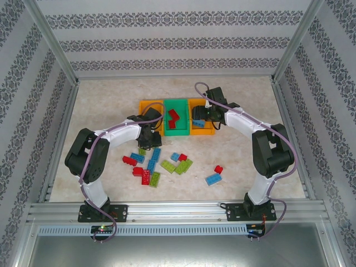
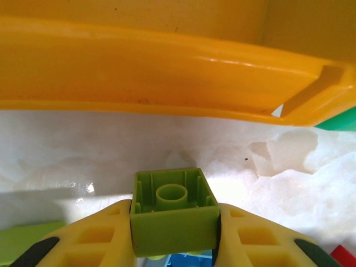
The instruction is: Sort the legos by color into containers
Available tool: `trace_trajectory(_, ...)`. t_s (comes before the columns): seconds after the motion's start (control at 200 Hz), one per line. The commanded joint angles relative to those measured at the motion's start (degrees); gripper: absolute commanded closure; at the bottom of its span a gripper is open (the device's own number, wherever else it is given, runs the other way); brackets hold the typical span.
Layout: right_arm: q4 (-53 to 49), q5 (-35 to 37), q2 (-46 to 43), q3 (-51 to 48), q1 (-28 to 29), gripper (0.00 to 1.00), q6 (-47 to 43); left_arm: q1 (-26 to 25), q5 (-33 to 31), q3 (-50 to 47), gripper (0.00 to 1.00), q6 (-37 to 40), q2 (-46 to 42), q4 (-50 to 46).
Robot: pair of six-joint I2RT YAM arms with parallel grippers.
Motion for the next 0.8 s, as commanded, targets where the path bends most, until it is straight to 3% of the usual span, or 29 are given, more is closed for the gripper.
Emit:
trace_trajectory(0.0,-1.81,-0.17,-1.16,-0.97,-0.51,0.25,-0.24,-0.44,-2.07,0.49,0.76,1.39,-1.12,-2.84)
trace_trajectory(0.42,0.64,0.07,-4.79,-3.84,-0.10,0.25,0.07,0.78,-8.86,11.28,0.74,9.02,-5.76,-12.29)
trace_trajectory(0.794,2.80,1.03,-11.96,-11.56,2.18,0.24,-0.55,8.22,-7.83,23.73,0.73,14.62,6.63,-7.77)
